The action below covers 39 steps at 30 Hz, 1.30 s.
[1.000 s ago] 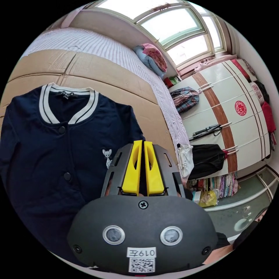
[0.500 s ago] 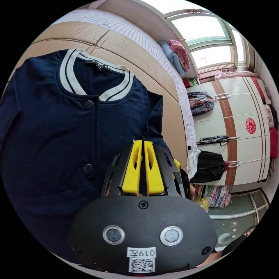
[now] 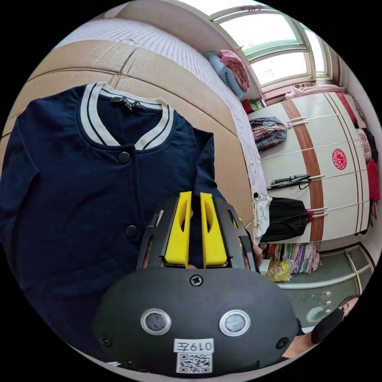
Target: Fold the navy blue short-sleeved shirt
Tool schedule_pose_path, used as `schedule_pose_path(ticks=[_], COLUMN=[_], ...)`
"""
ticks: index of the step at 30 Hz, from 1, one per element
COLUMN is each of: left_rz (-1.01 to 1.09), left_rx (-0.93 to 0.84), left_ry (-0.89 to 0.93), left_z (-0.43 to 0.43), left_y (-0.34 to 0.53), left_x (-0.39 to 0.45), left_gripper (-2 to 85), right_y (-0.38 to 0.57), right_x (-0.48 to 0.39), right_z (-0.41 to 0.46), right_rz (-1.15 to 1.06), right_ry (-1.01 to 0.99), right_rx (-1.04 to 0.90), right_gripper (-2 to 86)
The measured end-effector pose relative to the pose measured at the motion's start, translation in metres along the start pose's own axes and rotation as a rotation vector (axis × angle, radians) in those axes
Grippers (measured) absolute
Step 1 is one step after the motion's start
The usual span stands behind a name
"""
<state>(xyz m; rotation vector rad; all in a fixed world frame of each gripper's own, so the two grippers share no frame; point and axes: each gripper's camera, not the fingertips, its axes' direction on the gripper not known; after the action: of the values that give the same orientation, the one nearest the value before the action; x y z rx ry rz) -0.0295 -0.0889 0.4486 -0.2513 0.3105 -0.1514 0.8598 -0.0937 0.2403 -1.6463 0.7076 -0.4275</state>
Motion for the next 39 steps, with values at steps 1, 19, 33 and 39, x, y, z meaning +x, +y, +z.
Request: schedule_pose_path(ticks=[1, 19, 33, 39], left_rz=[0.000, 0.340, 0.199, 0.153], left_rx=[0.026, -0.294, -0.254, -0.208], left_ry=[0.002, -0.243, -0.217, -0.183], left_z=[-0.005, 0.106, 0.148, 0.147], left_y=[-0.001, -0.176, -0.202, -0.207], left_x=[-0.001, 0.100, 0.085, 0.074], left_gripper=[2.2, 11.3, 1.9, 1.3], right_y=[-0.002, -0.046, -0.057, -0.052], right_x=[0.001, 0.094, 0.125, 0.135], right_z=[-0.005, -0.041, -0.072, -0.074], right_rz=[-0.035, -0.084, -0.172, -0.181], right_ry=[0.037, -0.015, 0.017, -0.008], right_rx=[0.012, -0.003, -0.029, -0.044], right_gripper=[-0.7, -0.7, -0.6, -0.6])
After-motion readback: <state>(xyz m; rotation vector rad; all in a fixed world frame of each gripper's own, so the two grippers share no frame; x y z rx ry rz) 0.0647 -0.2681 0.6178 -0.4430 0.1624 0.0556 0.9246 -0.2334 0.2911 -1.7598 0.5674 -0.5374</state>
